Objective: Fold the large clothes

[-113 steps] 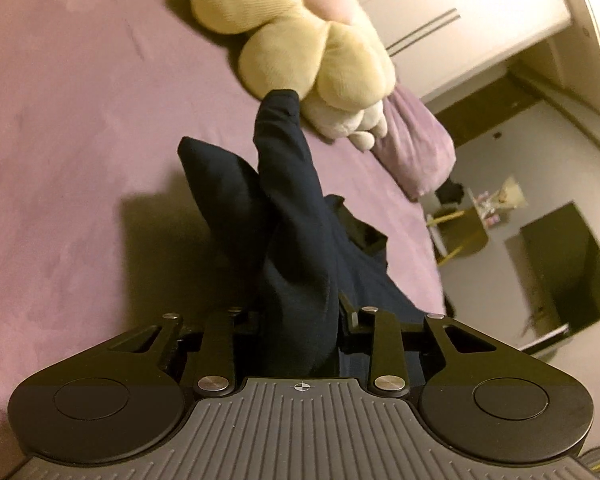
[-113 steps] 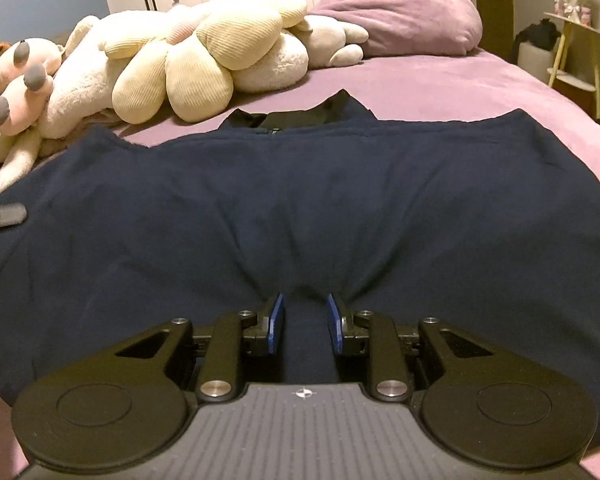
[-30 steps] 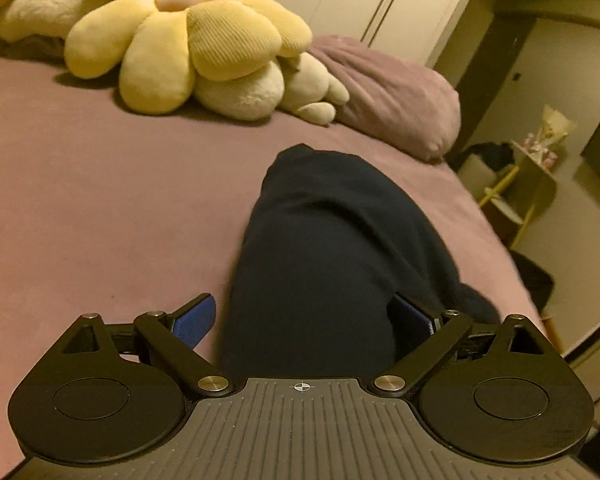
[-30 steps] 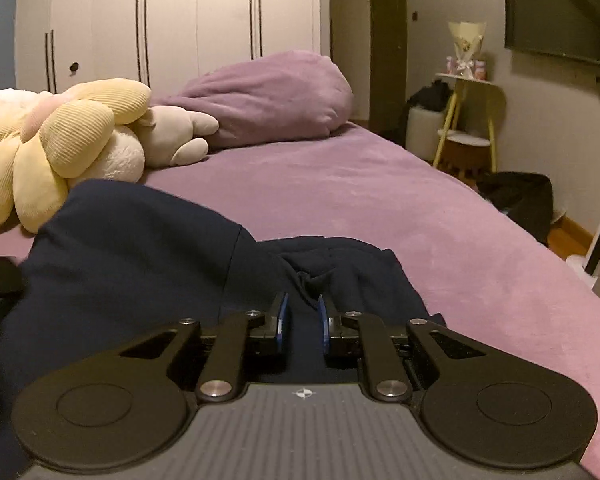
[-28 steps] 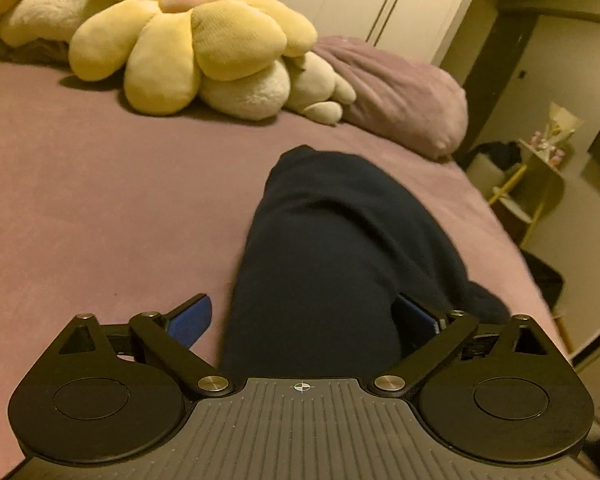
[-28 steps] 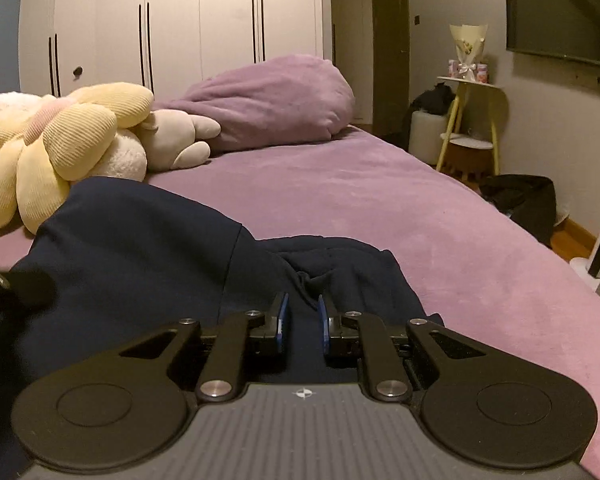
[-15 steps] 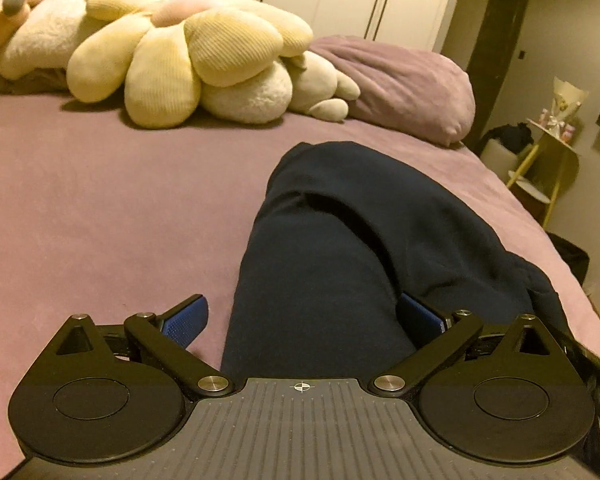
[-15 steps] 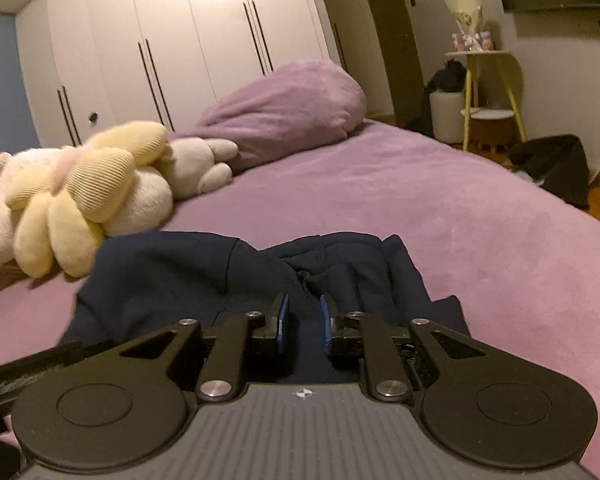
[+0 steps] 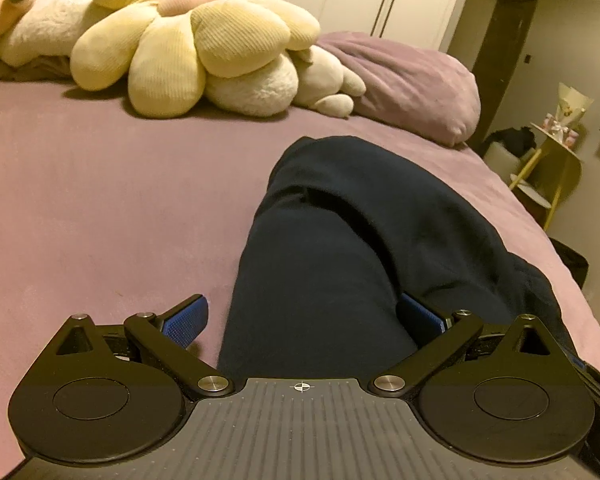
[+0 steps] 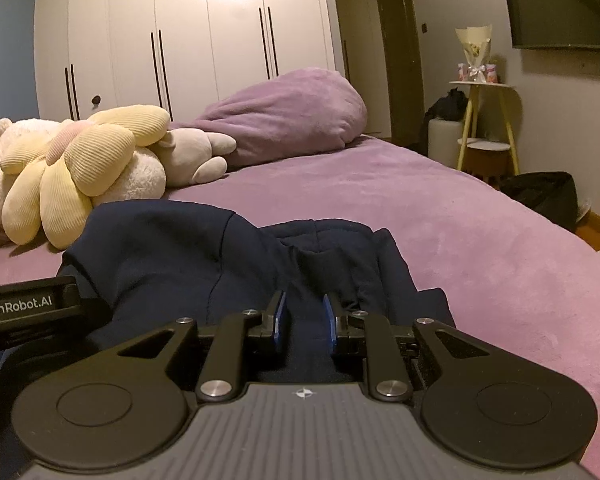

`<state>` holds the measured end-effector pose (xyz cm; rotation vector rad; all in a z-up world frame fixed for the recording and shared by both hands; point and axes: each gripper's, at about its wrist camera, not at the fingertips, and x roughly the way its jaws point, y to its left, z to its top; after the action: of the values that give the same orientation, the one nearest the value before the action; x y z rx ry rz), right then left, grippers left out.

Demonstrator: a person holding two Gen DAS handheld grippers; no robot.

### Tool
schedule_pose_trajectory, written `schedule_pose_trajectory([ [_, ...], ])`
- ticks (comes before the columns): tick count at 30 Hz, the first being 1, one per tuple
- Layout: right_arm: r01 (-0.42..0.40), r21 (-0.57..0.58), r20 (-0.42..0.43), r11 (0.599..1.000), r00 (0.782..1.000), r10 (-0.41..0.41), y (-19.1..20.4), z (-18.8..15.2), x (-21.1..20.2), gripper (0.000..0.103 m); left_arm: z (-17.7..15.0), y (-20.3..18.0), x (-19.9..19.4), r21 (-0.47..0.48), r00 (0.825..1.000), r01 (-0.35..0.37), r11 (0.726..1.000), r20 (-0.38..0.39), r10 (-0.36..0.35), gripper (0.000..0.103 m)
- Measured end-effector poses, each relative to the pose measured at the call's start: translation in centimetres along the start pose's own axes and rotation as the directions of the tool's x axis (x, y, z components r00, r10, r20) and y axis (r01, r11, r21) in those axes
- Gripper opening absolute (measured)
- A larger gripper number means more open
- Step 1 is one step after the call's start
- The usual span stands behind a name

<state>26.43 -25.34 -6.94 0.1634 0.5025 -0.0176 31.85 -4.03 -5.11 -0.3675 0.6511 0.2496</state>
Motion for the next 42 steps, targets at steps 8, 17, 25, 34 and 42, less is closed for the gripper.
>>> schedule_pose_trajectory([
  [8,0.031,0.007,0.019,0.999,0.999,-0.031,0.3,0.2,-5.3,0.051,-3.3,1.5,-8.0,0.044,0.995,0.054,0.998,0.079,-0.057,0.103],
  [17,0.061,0.007,-0.113,0.998,0.992,-0.060,-2.7,-4.7,-14.5,0.054,-5.2,3.3,-10.8,0.036,0.982,0.187,0.982,-0.027,-0.186,0.103],
  [25,-0.048,0.245,-0.193,0.968,0.976,0.098,-5.6,-3.0,-16.4,0.058,-4.0,6.0,-13.0,0.003,0.982,0.181,0.984,-0.056,-0.180,0.103],
  [34,-0.107,0.387,-0.220,0.916,0.954,0.204,-6.4,-3.8,-16.4,0.057,-5.1,6.5,-11.1,-0.127,0.902,0.355,0.926,-0.215,-0.375,0.103],
  [42,-0.038,0.199,-0.238,0.979,0.968,0.086,-5.6,-2.8,-15.8,0.045,-1.4,8.7,-11.2,-0.111,0.912,0.378,0.919,-0.128,-0.391,0.103],
])
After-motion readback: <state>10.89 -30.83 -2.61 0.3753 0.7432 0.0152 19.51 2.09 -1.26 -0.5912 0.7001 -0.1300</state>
